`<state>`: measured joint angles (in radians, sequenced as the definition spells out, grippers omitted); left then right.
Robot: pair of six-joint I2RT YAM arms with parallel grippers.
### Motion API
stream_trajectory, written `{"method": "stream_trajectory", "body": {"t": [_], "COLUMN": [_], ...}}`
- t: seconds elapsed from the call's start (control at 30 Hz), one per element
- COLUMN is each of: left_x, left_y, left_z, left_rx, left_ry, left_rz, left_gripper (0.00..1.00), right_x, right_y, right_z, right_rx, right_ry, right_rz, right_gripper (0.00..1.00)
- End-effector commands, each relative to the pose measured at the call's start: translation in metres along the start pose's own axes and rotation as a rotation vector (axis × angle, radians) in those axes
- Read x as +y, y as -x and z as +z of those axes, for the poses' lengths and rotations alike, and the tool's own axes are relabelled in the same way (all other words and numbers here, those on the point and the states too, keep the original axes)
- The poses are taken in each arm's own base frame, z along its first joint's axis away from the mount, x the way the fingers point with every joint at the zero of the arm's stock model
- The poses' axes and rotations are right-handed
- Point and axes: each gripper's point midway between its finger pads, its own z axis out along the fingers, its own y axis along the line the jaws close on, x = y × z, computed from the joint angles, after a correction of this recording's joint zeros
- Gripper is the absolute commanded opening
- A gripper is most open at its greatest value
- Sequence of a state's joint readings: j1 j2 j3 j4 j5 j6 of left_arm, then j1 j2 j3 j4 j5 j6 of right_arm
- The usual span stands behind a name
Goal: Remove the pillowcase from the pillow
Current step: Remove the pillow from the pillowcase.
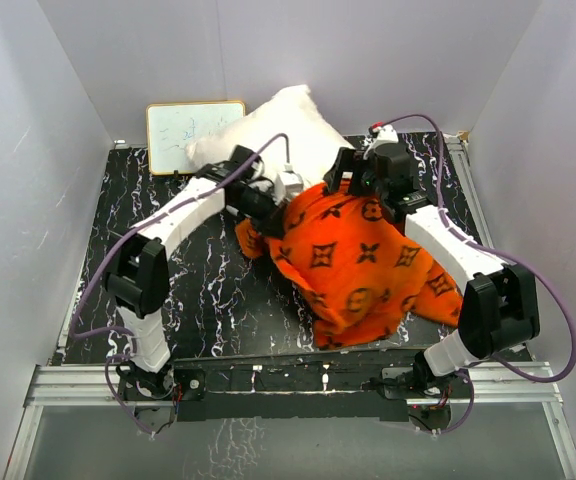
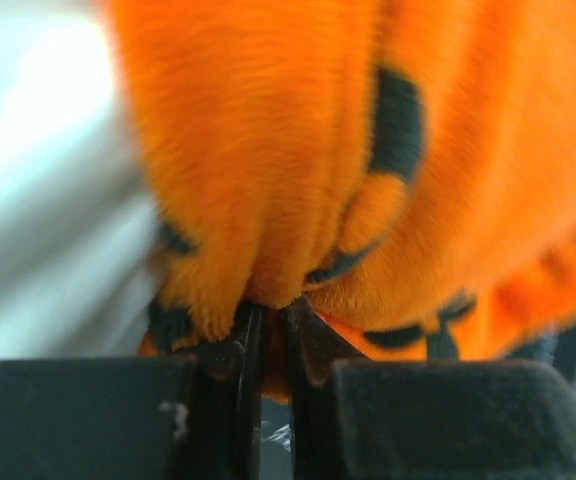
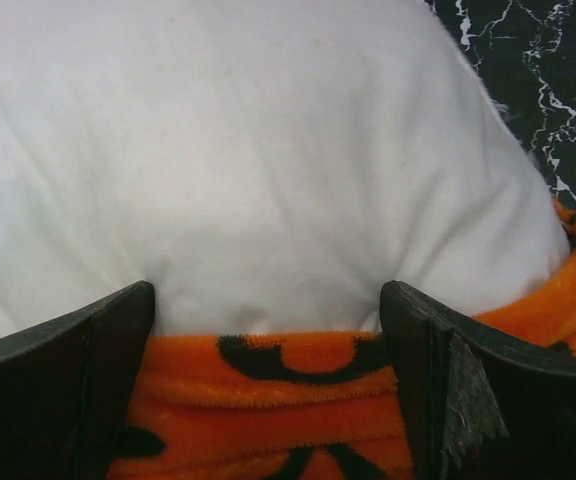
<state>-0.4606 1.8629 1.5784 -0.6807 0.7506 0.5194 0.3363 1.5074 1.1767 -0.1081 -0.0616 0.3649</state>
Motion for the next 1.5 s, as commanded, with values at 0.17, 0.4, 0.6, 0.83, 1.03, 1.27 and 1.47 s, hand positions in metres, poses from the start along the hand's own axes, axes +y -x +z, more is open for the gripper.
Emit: {"method": "stream_trajectory", "body": {"t": [0.17, 0.4, 0.6, 0.83, 1.03, 1.27, 1.47], "left_x": [-0.178, -0.08, 0.036, 0.081, 0.081, 0.122, 0.126], "left_y": [0.025, 0.094, 0.07, -0.011, -0.061, -0.078, -0.075], "left_z": [0.027, -0.059, -0.197, -0.241, -0.196, -0.18, -0.163], "left_rx": [0.066, -0.206, -0.486, -0.5, -0.384, -0.43, -0.485], "left_ry": [-0.628, -0.288, 0.35, 0.525, 0.265, 0.321, 0.184], "left_rz": [-0.015, -0.216, -0.295, -0.704, -0.958, -0.981, -1.019], "left_gripper": [0.52, 0.97, 0.97, 0.97, 0.97, 0.97, 0.97], "right_x": [-0.03, -0.021, -0.032, -0.039, -0.03, -0.018, -0.01], "right_y": [0.02, -0.027, -0.08, -0.083, -0.076, -0.079, -0.093], "right_z": [-0.008, -0.006, -0.013, -0.021, -0.023, -0.025, -0.023], "right_rx": [-0.02, 0.055, 0.137, 0.127, 0.114, 0.123, 0.15], "right_ry": [-0.044, 0.007, -0.027, -0.064, -0.044, -0.007, 0.022], "right_rz": [-0.055, -0.027, -0.016, -0.024, -0.038, -0.052, -0.051], "right_gripper": [0.98, 0.96, 0.96, 0.96, 0.96, 0.96, 0.96]}}
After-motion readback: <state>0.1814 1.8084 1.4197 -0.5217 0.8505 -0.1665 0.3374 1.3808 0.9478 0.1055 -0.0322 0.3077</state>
